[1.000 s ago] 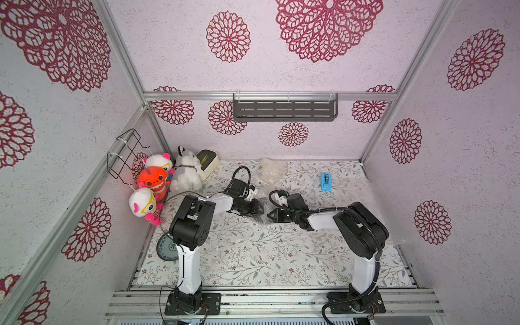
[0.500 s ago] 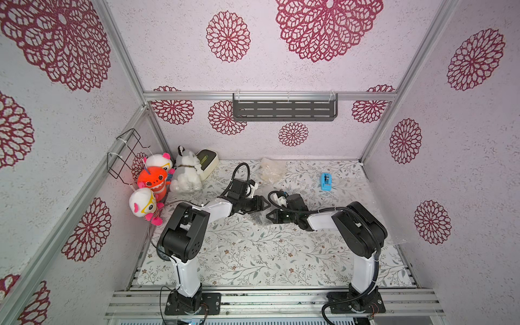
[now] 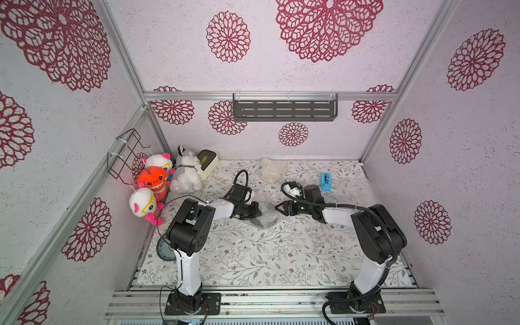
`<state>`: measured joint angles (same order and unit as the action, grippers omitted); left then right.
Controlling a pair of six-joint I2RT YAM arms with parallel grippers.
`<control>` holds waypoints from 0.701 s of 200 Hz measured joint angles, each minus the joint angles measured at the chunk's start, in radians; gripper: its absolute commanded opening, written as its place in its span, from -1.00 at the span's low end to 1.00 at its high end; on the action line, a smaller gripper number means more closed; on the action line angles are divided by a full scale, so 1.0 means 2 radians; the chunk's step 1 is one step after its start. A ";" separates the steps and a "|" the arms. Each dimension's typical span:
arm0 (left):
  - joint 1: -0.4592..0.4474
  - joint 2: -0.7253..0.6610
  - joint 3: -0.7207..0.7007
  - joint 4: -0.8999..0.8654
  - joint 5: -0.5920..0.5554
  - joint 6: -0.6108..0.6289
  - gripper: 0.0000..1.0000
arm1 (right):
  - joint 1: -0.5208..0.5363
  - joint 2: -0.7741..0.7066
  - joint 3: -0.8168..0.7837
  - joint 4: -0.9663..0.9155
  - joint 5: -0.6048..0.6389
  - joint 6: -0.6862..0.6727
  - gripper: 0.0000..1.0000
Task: Wrap dinner plates in bubble wrap
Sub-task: Wrap the plate in the bubble wrap.
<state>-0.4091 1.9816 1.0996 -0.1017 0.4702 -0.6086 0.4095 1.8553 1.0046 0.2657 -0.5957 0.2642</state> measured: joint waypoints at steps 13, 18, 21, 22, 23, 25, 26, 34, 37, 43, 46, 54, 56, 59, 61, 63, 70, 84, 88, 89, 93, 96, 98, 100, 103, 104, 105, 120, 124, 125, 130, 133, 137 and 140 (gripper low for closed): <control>0.001 0.000 -0.002 0.004 0.005 0.003 -0.90 | -0.011 0.042 0.057 -0.037 -0.021 -0.042 0.24; 0.002 0.000 -0.002 0.004 0.007 0.005 -0.90 | -0.011 0.058 0.078 -0.050 -0.033 -0.057 0.23; 0.002 0.001 -0.002 0.004 0.008 0.005 -0.90 | -0.011 0.070 0.093 -0.057 -0.037 -0.065 0.23; 0.002 0.001 -0.002 0.004 0.008 0.006 -0.89 | -0.011 0.072 0.096 -0.059 -0.039 -0.068 0.23; 0.002 0.001 -0.002 0.004 0.008 0.006 -0.89 | -0.011 0.078 0.102 -0.063 -0.044 -0.073 0.23; 0.002 0.001 -0.002 0.004 0.008 0.006 -0.90 | -0.010 0.085 0.112 -0.069 -0.050 -0.079 0.22; 0.002 0.001 -0.002 0.004 0.008 0.006 -0.90 | -0.010 0.087 0.115 -0.071 -0.051 -0.080 0.22; 0.002 0.001 -0.002 0.004 0.010 0.008 -0.89 | -0.007 0.116 0.152 -0.095 -0.071 -0.105 0.21; 0.002 0.001 -0.002 0.004 0.010 0.009 -0.89 | -0.006 0.127 0.165 -0.105 -0.077 -0.115 0.21; 0.003 0.002 -0.002 0.005 0.011 0.010 -0.89 | -0.002 0.149 0.194 -0.126 -0.090 -0.134 0.21; 0.003 0.002 -0.002 0.005 0.012 0.011 -0.89 | 0.000 0.158 0.208 -0.137 -0.097 -0.142 0.21; 0.004 0.002 -0.002 0.005 0.013 0.012 -0.88 | 0.005 0.186 0.245 -0.164 -0.111 -0.163 0.19; 0.004 0.002 -0.002 0.005 0.014 0.013 -0.87 | 0.006 0.193 0.253 -0.170 -0.114 -0.168 0.18; 0.004 0.002 -0.002 0.005 0.015 0.013 -0.87 | 0.008 0.203 0.267 -0.179 -0.121 -0.175 0.17; 0.004 0.002 -0.002 0.005 0.015 0.013 -0.87 | 0.009 0.209 0.275 -0.185 -0.124 -0.179 0.15; 0.004 0.002 -0.002 0.005 0.016 0.015 -0.86 | 0.010 0.215 0.283 -0.190 -0.127 -0.183 0.14; 0.005 0.002 -0.002 0.005 0.017 0.017 -0.86 | 0.014 0.233 0.307 -0.205 -0.142 -0.195 0.01; 0.006 0.002 -0.002 0.004 0.019 0.019 -0.85 | 0.022 0.253 0.341 -0.224 -0.156 -0.216 -0.44; 0.006 0.002 -0.002 0.003 0.019 0.020 -0.84 | 0.024 0.254 0.343 -0.227 -0.155 -0.217 -0.56; 0.006 0.002 -0.002 0.003 0.019 0.020 -0.84 | 0.025 0.254 0.343 -0.226 -0.155 -0.221 -0.58; 0.007 0.002 -0.002 0.003 0.022 0.020 -0.83 | 0.026 0.254 0.343 -0.226 -0.152 -0.219 -0.68; 0.008 0.002 -0.003 0.002 0.023 0.021 -0.82 | 0.027 0.253 0.342 -0.224 -0.150 -0.225 -0.73; 0.008 0.001 -0.003 0.002 0.025 0.021 -0.82 | 0.027 0.252 0.339 -0.221 -0.148 -0.223 -0.76; 0.008 0.001 -0.003 0.003 0.025 0.021 -0.81 | 0.028 0.251 0.337 -0.220 -0.145 -0.221 -0.79; 0.009 0.000 -0.004 0.002 0.027 0.022 -0.80 | 0.028 0.248 0.332 -0.213 -0.143 -0.227 -0.83; 0.009 0.000 -0.005 0.002 0.028 0.022 -0.80 | 0.028 0.247 0.330 -0.212 -0.143 -0.225 -0.84; 0.009 0.000 -0.005 0.003 0.028 0.022 -0.79 | 0.028 0.246 0.327 -0.209 -0.142 -0.221 -0.86; 0.011 -0.004 -0.012 0.004 0.036 0.025 -0.73 | 0.027 0.225 0.290 -0.192 -0.131 -0.219 -1.00; 0.011 -0.006 -0.014 0.004 0.039 0.029 -0.71 | 0.027 0.217 0.280 -0.190 -0.126 -0.216 -1.00; 0.011 -0.006 -0.015 0.004 0.039 0.029 -0.71 | 0.027 0.215 0.277 -0.189 -0.124 -0.216 -1.00; 0.011 -0.007 -0.017 0.002 0.040 0.031 -0.68 | 0.027 0.205 0.266 -0.187 -0.117 -0.216 -1.00; 0.011 -0.009 -0.018 0.002 0.041 0.031 -0.68 | 0.027 0.201 0.261 -0.187 -0.113 -0.217 -1.00; 0.010 -0.012 -0.019 0.001 0.041 0.034 -0.66 | 0.027 0.193 0.254 -0.187 -0.105 -0.216 -1.00; 0.010 -0.013 -0.019 -0.001 0.041 0.034 -0.65 | 0.027 0.188 0.249 -0.186 -0.101 -0.216 -1.00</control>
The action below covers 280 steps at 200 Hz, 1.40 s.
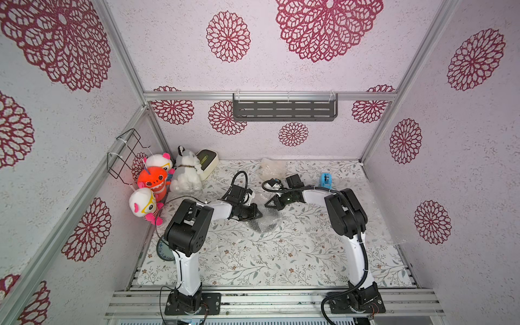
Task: Wrap dinner plates in bubble wrap
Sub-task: Wrap the plate in the bubble wrap.
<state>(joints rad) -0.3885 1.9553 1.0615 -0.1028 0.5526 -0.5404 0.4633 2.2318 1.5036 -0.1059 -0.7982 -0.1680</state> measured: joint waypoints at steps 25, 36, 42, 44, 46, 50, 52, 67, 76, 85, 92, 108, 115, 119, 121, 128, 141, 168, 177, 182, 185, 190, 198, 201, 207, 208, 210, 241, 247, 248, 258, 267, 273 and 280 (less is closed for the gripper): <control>0.000 -0.015 -0.005 -0.019 -0.002 0.010 -0.57 | 0.006 -0.054 -0.065 0.045 0.049 0.034 -1.00; -0.001 -0.017 -0.005 -0.025 -0.001 0.012 -0.54 | 0.011 -0.082 -0.116 0.088 0.079 0.070 -1.00; -0.001 -0.017 -0.005 -0.028 -0.001 0.013 -0.52 | 0.015 -0.097 -0.146 0.115 0.098 0.091 -1.00; -0.001 -0.017 -0.005 -0.030 -0.002 0.013 -0.51 | 0.018 -0.103 -0.158 0.126 0.105 0.101 -1.00; -0.001 -0.017 -0.006 -0.030 -0.001 0.013 -0.51 | 0.019 -0.109 -0.170 0.137 0.113 0.109 -1.00; -0.001 -0.017 -0.006 -0.033 -0.001 0.014 -0.51 | 0.023 -0.119 -0.191 0.156 0.124 0.126 -1.00; -0.001 -0.017 -0.006 -0.033 -0.002 0.014 -0.51 | 0.025 -0.124 -0.202 0.166 0.132 0.134 -1.00; -0.002 -0.017 -0.008 -0.039 0.000 0.016 -0.52 | 0.039 -0.154 -0.271 0.233 0.180 0.192 -1.00; -0.002 -0.017 -0.008 -0.042 0.001 0.017 -0.56 | 0.051 -0.169 -0.302 0.267 0.210 0.227 -0.81; -0.002 -0.017 -0.008 -0.045 0.000 0.019 -0.64 | 0.062 -0.179 -0.330 0.302 0.234 0.257 -0.51; -0.002 -0.017 -0.008 -0.047 -0.002 0.022 -0.69 | 0.069 -0.183 -0.348 0.325 0.247 0.277 -0.32; -0.002 -0.017 -0.013 -0.046 -0.005 0.027 -0.73 | 0.076 -0.184 -0.373 0.359 0.253 0.300 -0.05; -0.002 -0.017 -0.013 -0.045 -0.006 0.029 -0.74 | 0.076 -0.184 -0.377 0.367 0.249 0.307 -0.01; -0.002 -0.017 -0.013 -0.045 -0.006 0.030 -0.73 | 0.075 -0.184 -0.376 0.368 0.247 0.311 0.00; -0.002 -0.017 -0.013 -0.045 -0.006 0.030 -0.73 | 0.075 -0.184 -0.376 0.369 0.245 0.311 0.00; -0.002 -0.017 -0.013 -0.045 -0.006 0.031 -0.73 | 0.070 -0.184 -0.370 0.369 0.239 0.312 0.01; -0.002 -0.017 -0.013 -0.045 -0.006 0.033 -0.73 | 0.055 -0.184 -0.356 0.369 0.226 0.311 0.02; -0.002 -0.017 -0.013 -0.046 -0.006 0.035 -0.71 | 0.020 -0.173 -0.312 0.372 0.194 0.303 -0.40; -0.002 -0.017 -0.012 -0.047 -0.007 0.035 -0.71 | 0.012 -0.166 -0.297 0.372 0.179 0.290 -0.64; -0.002 -0.017 -0.012 -0.047 -0.008 0.035 -0.71 | 0.008 -0.162 -0.290 0.370 0.171 0.288 -0.74; -0.002 -0.017 -0.011 -0.048 -0.008 0.035 -0.71 | 0.007 -0.160 -0.286 0.369 0.164 0.280 -0.78; -0.002 -0.017 -0.011 -0.048 -0.009 0.035 -0.71 | 0.005 -0.157 -0.280 0.366 0.157 0.274 -0.83; -0.002 -0.017 -0.011 -0.048 -0.010 0.034 -0.72 | 0.005 -0.155 -0.272 0.360 0.138 0.263 -0.90; -0.002 -0.017 -0.011 -0.048 -0.010 0.033 -0.73 | 0.005 -0.154 -0.270 0.356 0.133 0.262 -0.92; -0.002 -0.017 -0.011 -0.048 -0.010 0.032 -0.74 | 0.006 -0.154 -0.266 0.348 0.122 0.250 -0.94; -0.002 -0.017 -0.011 -0.048 -0.010 0.032 -0.74 | 0.006 -0.154 -0.265 0.345 0.121 0.247 -0.94; -0.002 -0.017 -0.011 -0.048 -0.010 0.031 -0.74 | 0.007 -0.154 -0.264 0.342 0.119 0.241 -0.94; -0.002 -0.017 -0.013 -0.046 -0.012 0.020 -0.75 | 0.019 -0.158 -0.245 0.281 0.104 0.195 0.01; -0.003 -0.017 -0.014 -0.044 -0.011 0.018 -0.75 | 0.020 -0.160 -0.245 0.271 0.108 0.194 0.08; -0.003 -0.017 -0.014 -0.044 -0.011 0.018 -0.75 | 0.021 -0.161 -0.245 0.269 0.110 0.194 0.09; -0.003 -0.018 -0.016 -0.041 -0.011 0.015 -0.75 | 0.024 -0.166 -0.245 0.254 0.128 0.194 0.14; -0.003 -0.018 -0.018 -0.038 -0.011 0.014 -0.75 | 0.025 -0.171 -0.249 0.249 0.145 0.198 0.16; -0.003 -0.019 -0.018 -0.037 -0.011 0.013 -0.75 | 0.025 -0.174 -0.254 0.248 0.159 0.201 0.17; -0.003 -0.019 -0.019 -0.035 -0.011 0.011 -0.75 | 0.024 -0.178 -0.261 0.246 0.174 0.205 0.17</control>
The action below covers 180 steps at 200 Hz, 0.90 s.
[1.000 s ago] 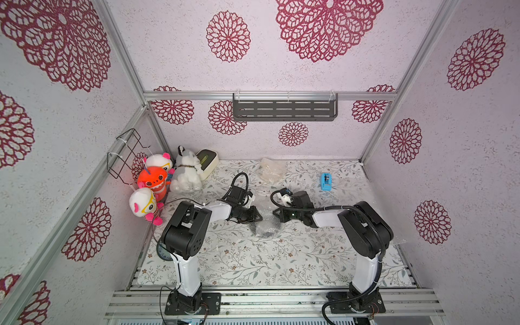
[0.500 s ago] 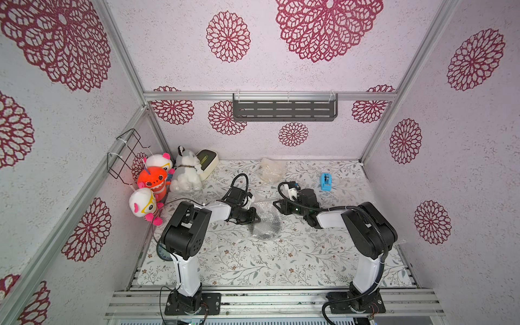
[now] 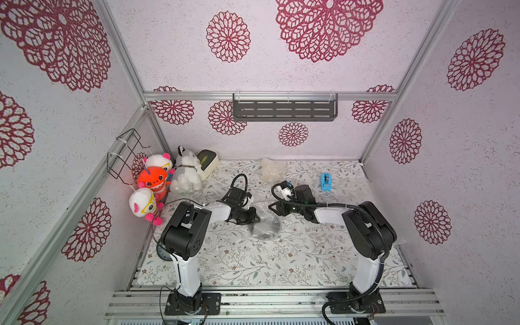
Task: Wrap dinner plates in bubble wrap
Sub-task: Wrap the plate in the bubble wrap.
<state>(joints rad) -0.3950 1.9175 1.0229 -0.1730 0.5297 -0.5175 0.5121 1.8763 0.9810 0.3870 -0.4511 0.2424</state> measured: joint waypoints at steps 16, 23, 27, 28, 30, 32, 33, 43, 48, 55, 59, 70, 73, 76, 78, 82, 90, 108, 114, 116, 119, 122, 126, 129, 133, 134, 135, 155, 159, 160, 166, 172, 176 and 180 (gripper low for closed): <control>0.000 0.000 -0.001 0.002 0.000 -0.002 -0.74 | -0.001 -0.002 -0.012 -0.003 0.019 0.011 0.05; -0.001 0.000 -0.001 0.002 0.000 -0.003 -0.75 | -0.001 -0.002 -0.016 -0.004 0.020 0.017 -0.13; -0.001 0.000 -0.001 0.002 0.000 -0.003 -0.75 | -0.001 -0.002 -0.018 -0.004 0.018 0.022 -0.25; -0.001 0.000 -0.001 0.002 0.000 -0.003 -0.76 | -0.001 -0.002 -0.019 -0.004 0.018 0.023 -0.28; -0.001 0.000 -0.001 0.002 0.000 -0.003 -0.76 | -0.001 -0.002 -0.019 -0.003 0.017 0.022 -0.34; -0.001 0.000 -0.001 0.002 0.000 -0.003 -0.77 | -0.001 -0.002 -0.020 -0.002 0.013 0.023 -0.42; -0.001 0.000 -0.001 0.002 0.000 -0.003 -0.77 | -0.001 -0.002 -0.020 -0.001 0.013 0.025 -0.45; -0.001 0.000 -0.001 0.002 -0.001 -0.004 -0.81 | -0.001 -0.002 -0.023 0.008 0.004 0.037 -0.76; -0.001 0.000 -0.001 0.002 -0.001 -0.004 -0.86 | -0.001 -0.002 -0.027 0.020 -0.004 0.043 -0.87; -0.001 0.000 -0.001 0.002 -0.002 -0.005 -0.93 | -0.001 -0.002 -0.032 0.035 -0.010 0.048 -0.99; -0.001 0.000 -0.002 0.001 -0.003 -0.006 -0.96 | -0.001 -0.002 -0.034 0.043 -0.014 0.047 -1.00; -0.001 0.000 -0.002 0.002 -0.005 -0.009 -1.00 | 0.002 -0.005 -0.039 0.054 -0.018 0.039 -1.00; -0.001 0.000 -0.002 0.002 -0.005 -0.009 -1.00 | 0.004 -0.005 -0.039 0.054 -0.020 0.034 -1.00; -0.001 0.000 -0.002 0.002 -0.005 -0.009 -1.00 | 0.006 -0.007 -0.039 0.053 -0.020 0.028 -1.00; -0.001 0.000 -0.002 0.002 -0.005 -0.010 -1.00 | 0.007 -0.008 -0.039 0.051 -0.020 0.020 -1.00; -0.001 0.000 -0.002 0.002 -0.005 -0.012 -1.00 | 0.009 -0.010 -0.038 0.047 -0.020 0.012 -1.00; -0.001 0.000 -0.002 0.002 -0.005 -0.016 -1.00 | 0.016 -0.016 -0.031 0.024 -0.014 -0.027 -1.00; -0.002 0.001 -0.004 0.008 -0.004 -0.025 -1.00 | 0.044 -0.022 0.001 -0.046 0.012 -0.126 -1.00; -0.002 0.001 -0.006 0.012 -0.003 -0.029 -1.00 | 0.058 -0.023 0.013 -0.074 0.029 -0.171 -1.00; -0.002 0.000 -0.006 0.013 -0.003 -0.030 -1.00 | 0.063 -0.023 0.016 -0.083 0.036 -0.186 -1.00; -0.002 0.000 -0.007 0.015 -0.002 -0.031 -1.00 | 0.069 -0.023 0.021 -0.093 0.047 -0.209 -1.00; -0.002 0.000 -0.008 0.017 -0.001 -0.033 -1.00 | 0.075 -0.023 0.023 -0.104 0.056 -0.227 -1.00; -0.001 0.000 -0.009 0.020 -0.001 -0.036 -1.00 | 0.084 -0.023 0.026 -0.117 0.073 -0.262 -1.00; -0.001 0.000 -0.010 0.023 0.001 -0.038 -1.00 | 0.090 -0.023 0.026 -0.126 0.084 -0.283 -1.00; -0.001 0.000 -0.012 0.025 0.002 -0.040 -1.00 | 0.098 -0.023 0.026 -0.135 0.099 -0.312 -1.00; -0.001 0.000 -0.013 0.026 0.002 -0.041 -1.00 | 0.100 -0.023 0.025 -0.137 0.101 -0.317 -1.00; -0.001 0.000 -0.013 0.027 0.002 -0.041 -1.00 | 0.102 -0.023 0.025 -0.140 0.106 -0.326 -1.00; -0.002 0.000 -0.022 0.046 0.011 -0.054 -1.00 | 0.138 -0.023 0.003 -0.162 0.173 -0.458 -1.00; -0.002 0.001 -0.023 0.049 0.013 -0.056 -1.00 | 0.144 -0.023 -0.002 -0.158 0.185 -0.477 -1.00; -0.002 0.001 -0.024 0.049 0.013 -0.057 -1.00 | 0.146 -0.023 -0.003 -0.156 0.189 -0.484 -1.00; -0.002 0.001 -0.026 0.054 0.015 -0.060 -0.97 | 0.153 -0.023 -0.007 -0.150 0.205 -0.512 -1.00; -0.002 0.001 -0.027 0.057 0.018 -0.062 -0.86 | 0.159 -0.024 -0.011 -0.143 0.221 -0.540 -1.00; -0.002 0.001 -0.028 0.059 0.019 -0.063 -0.79 | 0.162 -0.024 -0.014 -0.137 0.229 -0.552 -1.00; -0.001 0.001 -0.029 0.060 0.020 -0.064 -0.72 | 0.165 -0.024 -0.017 -0.129 0.240 -0.568 -1.00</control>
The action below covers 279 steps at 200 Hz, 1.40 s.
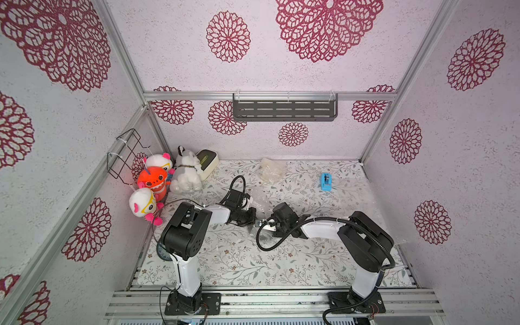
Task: Wrap dinner plates in bubble wrap
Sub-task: Wrap the plate in the bubble wrap.
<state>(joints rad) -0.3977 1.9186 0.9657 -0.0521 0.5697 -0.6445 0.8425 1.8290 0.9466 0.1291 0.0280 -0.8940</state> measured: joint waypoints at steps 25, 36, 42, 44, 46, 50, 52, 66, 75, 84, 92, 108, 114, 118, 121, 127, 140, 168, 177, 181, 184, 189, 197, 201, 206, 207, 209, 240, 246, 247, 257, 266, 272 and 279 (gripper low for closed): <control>0.005 -0.014 0.000 -0.013 0.008 0.001 -0.52 | 0.016 0.002 -0.013 0.029 0.041 -0.059 -1.00; 0.009 -0.032 -0.001 -0.038 0.008 0.006 -0.45 | 0.019 0.003 -0.016 0.039 0.048 -0.076 -1.00; 0.014 -0.045 -0.002 -0.052 0.009 0.008 -0.41 | 0.020 0.003 -0.019 0.044 0.051 -0.083 -1.00; 0.017 -0.051 -0.003 -0.058 0.008 0.009 -0.40 | 0.020 0.003 -0.020 0.046 0.052 -0.086 -1.00; 0.019 -0.055 -0.003 -0.061 0.009 0.008 -0.39 | 0.021 0.003 -0.020 0.047 0.052 -0.088 -1.00; 0.025 -0.067 -0.003 -0.069 0.010 0.010 -0.37 | 0.021 0.003 -0.022 0.050 0.054 -0.092 -1.00; 0.028 -0.074 -0.003 -0.073 0.010 0.010 -0.37 | 0.021 0.003 -0.022 0.051 0.054 -0.093 -1.00; 0.051 -0.117 0.001 -0.082 0.017 0.007 -0.36 | 0.022 0.003 -0.026 0.058 0.058 -0.103 -1.00; 0.061 -0.135 0.015 -0.085 0.022 0.003 -0.37 | 0.023 0.003 -0.028 0.063 0.060 -0.107 -1.00; 0.062 -0.140 0.039 -0.087 0.023 0.000 -0.40 | 0.023 0.003 -0.031 0.068 0.062 -0.111 -1.00; 0.055 -0.135 0.065 -0.088 0.025 -0.003 -0.43 | 0.023 0.003 -0.033 0.072 0.064 -0.112 -1.00; 0.029 -0.108 0.111 -0.085 0.029 -0.008 -0.50 | 0.023 0.003 -0.037 0.080 0.065 -0.116 -1.00; 0.017 -0.093 0.124 -0.085 0.033 -0.011 -0.52 | 0.023 0.003 -0.037 0.082 0.066 -0.117 -1.00; 0.010 -0.082 0.130 -0.084 0.035 -0.012 -0.52 | 0.023 0.003 -0.037 0.083 0.067 -0.117 -1.00; 0.004 -0.074 0.135 -0.084 0.037 -0.013 -0.52 | 0.023 0.003 -0.038 0.083 0.067 -0.117 -1.00; -0.005 -0.057 0.141 -0.085 0.039 -0.015 -0.53 | 0.024 0.003 -0.038 0.084 0.068 -0.118 -1.00; -0.024 -0.022 0.146 -0.090 0.044 -0.020 -0.53 | 0.024 0.003 -0.041 0.089 0.069 -0.119 -1.00; -0.041 0.032 0.146 -0.126 0.047 -0.020 -0.66 | 0.024 0.003 -0.045 0.099 0.071 -0.120 -1.00; -0.041 0.040 0.140 -0.136 0.037 -0.019 -0.74 | 0.024 0.003 -0.046 0.102 0.072 -0.119 -1.00; -0.040 0.041 0.135 -0.137 0.033 -0.019 -0.78 | 0.024 0.003 -0.047 0.104 0.072 -0.119 -0.98; -0.039 0.041 0.130 -0.138 0.030 -0.019 -0.81 | 0.024 0.002 -0.048 0.105 0.072 -0.117 -0.92; -0.037 0.041 0.119 -0.138 0.024 -0.019 -0.85 | 0.024 0.001 -0.050 0.108 0.072 -0.115 -0.81; -0.032 0.039 0.100 -0.130 0.019 -0.022 -0.91 | 0.024 -0.003 -0.056 0.113 0.068 -0.105 -0.53; -0.030 0.038 0.092 -0.123 0.020 -0.024 -0.93 | 0.023 -0.005 -0.060 0.118 0.066 -0.102 -0.43; -0.026 0.035 0.081 -0.109 0.019 -0.027 -0.96 | 0.023 -0.011 -0.066 0.124 0.063 -0.093 -0.34; -0.026 0.034 0.080 -0.108 0.020 -0.027 -0.96 | 0.023 -0.013 -0.067 0.126 0.062 -0.093 -0.32; -0.024 0.033 0.076 -0.104 0.022 -0.027 -0.96 | 0.023 -0.016 -0.070 0.129 0.062 -0.090 -0.28; -0.013 0.018 0.034 -0.055 0.028 -0.036 -1.00 | 0.010 -0.101 -0.108 0.121 0.043 0.024 0.04; -0.013 0.018 0.031 -0.047 0.030 -0.038 -1.00 | 0.005 -0.120 -0.108 0.115 0.035 0.065 0.04; -0.013 0.018 0.031 -0.046 0.031 -0.039 -1.00 | 0.004 -0.121 -0.108 0.114 0.035 0.069 0.04; -0.012 0.018 0.026 -0.037 0.033 -0.042 -1.00 | -0.006 -0.146 -0.101 0.106 0.022 0.142 0.02; -0.011 0.018 0.023 -0.031 0.036 -0.044 -1.00 | -0.018 -0.158 -0.089 0.097 0.009 0.221 -0.06; -0.011 0.018 0.023 -0.028 0.036 -0.045 -1.00 | -0.024 -0.160 -0.077 0.093 -0.002 0.268 -0.12; -0.011 0.018 0.023 -0.026 0.036 -0.046 -1.00 | -0.030 -0.156 -0.064 0.089 -0.019 0.320 -0.16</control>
<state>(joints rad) -0.4206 1.9537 1.0111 -0.1032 0.6426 -0.7357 0.7822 1.5162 0.8192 0.3077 -0.0090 -0.2531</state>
